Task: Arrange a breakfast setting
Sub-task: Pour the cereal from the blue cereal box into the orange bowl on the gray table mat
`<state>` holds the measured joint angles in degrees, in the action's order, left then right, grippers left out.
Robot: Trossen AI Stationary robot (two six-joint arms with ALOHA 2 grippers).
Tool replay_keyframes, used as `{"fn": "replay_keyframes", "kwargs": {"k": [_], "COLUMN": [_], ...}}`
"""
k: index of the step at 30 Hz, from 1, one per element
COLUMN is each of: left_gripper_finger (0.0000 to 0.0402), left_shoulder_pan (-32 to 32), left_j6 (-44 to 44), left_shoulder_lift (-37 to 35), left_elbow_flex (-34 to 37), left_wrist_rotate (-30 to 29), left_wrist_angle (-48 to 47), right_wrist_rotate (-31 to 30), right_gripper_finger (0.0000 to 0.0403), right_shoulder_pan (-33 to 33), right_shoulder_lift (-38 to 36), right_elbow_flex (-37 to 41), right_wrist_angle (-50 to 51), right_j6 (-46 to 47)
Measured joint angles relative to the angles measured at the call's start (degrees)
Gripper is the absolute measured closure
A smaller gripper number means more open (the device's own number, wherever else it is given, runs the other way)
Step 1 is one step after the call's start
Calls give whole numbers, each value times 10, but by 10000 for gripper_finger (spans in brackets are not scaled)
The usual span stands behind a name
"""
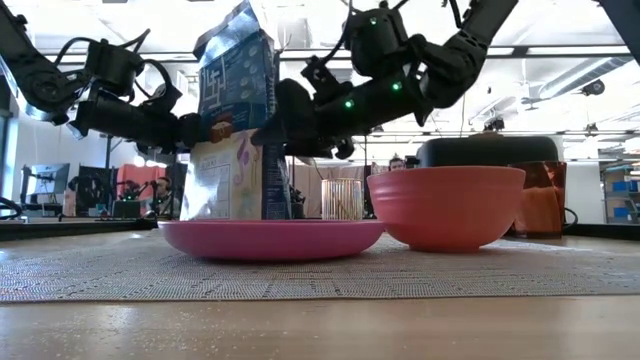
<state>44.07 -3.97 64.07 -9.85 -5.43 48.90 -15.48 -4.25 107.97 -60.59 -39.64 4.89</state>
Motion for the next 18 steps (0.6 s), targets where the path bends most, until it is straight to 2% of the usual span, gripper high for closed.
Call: {"fn": "replay_keyframes", "kwargs": {"k": [13,18], "left_gripper_finger": [402,402], "left_shoulder_pan": [0,0], "left_j6": [0,0], "left_shoulder_lift": [-1,-1], "left_elbow_flex": [0,0], "left_wrist_rotate": [0,0], "left_wrist_angle": [-2,-2], "right_wrist_rotate": [4,3], "right_gripper_finger": [44,44], "right_shoulder_pan": [-6,-4], "right_shoulder_lift": [45,44], "right_elbow_flex": [-64,-91], "right_wrist_angle": [5,59], "right_j6": [12,53]}}
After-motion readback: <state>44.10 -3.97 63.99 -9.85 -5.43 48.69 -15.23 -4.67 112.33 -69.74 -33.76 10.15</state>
